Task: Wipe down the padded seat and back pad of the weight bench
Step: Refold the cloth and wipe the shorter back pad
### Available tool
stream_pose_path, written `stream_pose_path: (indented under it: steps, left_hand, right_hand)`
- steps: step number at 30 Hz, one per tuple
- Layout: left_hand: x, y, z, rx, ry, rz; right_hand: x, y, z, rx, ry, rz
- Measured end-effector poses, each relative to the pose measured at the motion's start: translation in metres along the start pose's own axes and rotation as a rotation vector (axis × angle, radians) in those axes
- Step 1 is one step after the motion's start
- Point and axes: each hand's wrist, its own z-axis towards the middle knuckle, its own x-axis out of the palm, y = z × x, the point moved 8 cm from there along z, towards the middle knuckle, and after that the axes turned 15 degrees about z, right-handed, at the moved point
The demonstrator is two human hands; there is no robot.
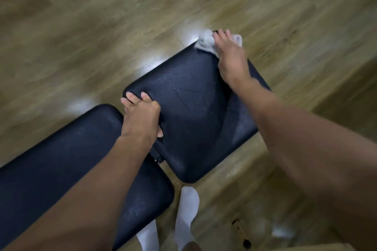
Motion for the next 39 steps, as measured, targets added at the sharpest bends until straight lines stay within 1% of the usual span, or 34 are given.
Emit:
stream_pose_path:
  steps: [2,4,7,10,12,14,16,17,18,19,20,21,22,23,24,25,26,27,28,29,31,33,34,35,39]
  left_hand:
    - [-0.002,0.0,-0.001,-0.006,0.012,0.009]
    - [-0.002,0.0,-0.002,-0.01,0.028,0.003]
    - [-0.001,-0.001,-0.001,-0.002,0.035,-0.009]
    - [-0.001,0.0,0.0,-0.008,0.039,-0.02]
    - [-0.001,-0.001,-0.002,-0.01,0.037,-0.021]
    - [-0.003,-0.001,-0.003,-0.014,0.037,-0.023]
    - [-0.005,-0.001,-0.003,-0.017,0.041,-0.028]
    - [-0.005,-0.001,-0.003,-0.019,0.046,-0.032]
    - [-0.005,-0.001,-0.003,-0.021,0.052,-0.035]
    - [-0.004,-0.001,-0.002,-0.023,0.057,-0.036]
    - [-0.004,0.0,-0.002,-0.025,0.061,-0.037]
    - [-0.004,0.0,-0.002,-0.026,0.063,-0.039]
    - [-0.003,0.0,-0.002,-0.024,0.064,-0.041]
    - [-0.003,0.0,-0.002,-0.022,0.063,-0.042]
    - [-0.003,-0.001,-0.001,-0.021,0.059,-0.041]
    - [-0.003,-0.001,-0.001,-0.023,0.055,-0.034]
    - [-0.004,-0.002,0.0,-0.027,0.055,-0.027]
    - [-0.004,-0.002,0.001,-0.032,0.06,-0.023]
    - [-0.004,-0.002,0.002,-0.035,0.067,-0.022]
    - [-0.003,-0.002,0.002,-0.035,0.07,-0.022]
    - [-0.003,-0.002,0.003,-0.033,0.063,-0.017]
    - [-0.001,-0.001,0.003,-0.032,0.065,-0.012]
    - [0.0,-0.001,0.003,-0.034,0.074,-0.012]
    - [0.001,-0.001,0.003,-0.037,0.085,-0.013]
    - [0.0,-0.001,0.003,-0.045,0.098,-0.02]
  right_hand:
    - [-0.001,0.016,0.043,-0.035,0.041,-0.012]
    - [0.001,0.013,0.046,-0.054,0.051,-0.019]
    - [-0.005,-0.017,-0.02,-0.063,-0.05,0.065]
    - [-0.013,-0.062,-0.111,0.04,-0.093,0.071]
    - [-0.019,-0.08,-0.154,0.104,-0.074,0.085]
    - [-0.027,-0.081,-0.175,0.115,-0.039,0.091]
    - [-0.04,-0.075,-0.181,0.136,-0.072,0.127]
    - [-0.05,-0.074,-0.182,0.181,-0.114,0.203]
    - [-0.059,-0.074,-0.18,0.248,-0.162,0.35]
    - [-0.065,-0.073,-0.178,0.329,-0.19,0.586]
    - [-0.066,-0.069,-0.173,0.411,-0.18,0.867]
    - [-0.064,-0.064,-0.166,0.494,-0.151,1.089]
    - [-0.062,-0.063,-0.16,0.557,-0.119,1.197]
    - [-0.062,-0.065,-0.154,0.605,-0.09,1.182]
    - [-0.065,-0.071,-0.148,0.634,-0.085,1.085]
    - [-0.072,-0.08,-0.144,0.642,-0.11,0.94]
    - [-0.08,-0.085,-0.141,0.613,-0.15,0.774]
    - [-0.088,-0.084,-0.138,0.536,-0.193,0.641]
    - [-0.092,-0.073,-0.136,0.424,-0.214,0.557]
    - [-0.086,-0.058,-0.136,0.304,-0.185,0.494]
    - [-0.049,-0.022,-0.139,0.126,0.004,0.339]
    - [-0.002,-0.003,-0.143,0.09,0.19,0.134]
    - [0.013,0.0,-0.14,0.103,0.222,0.064]
    - [0.022,0.001,-0.13,0.116,0.213,0.046]
    - [0.021,0.01,-0.051,0.106,0.103,0.126]
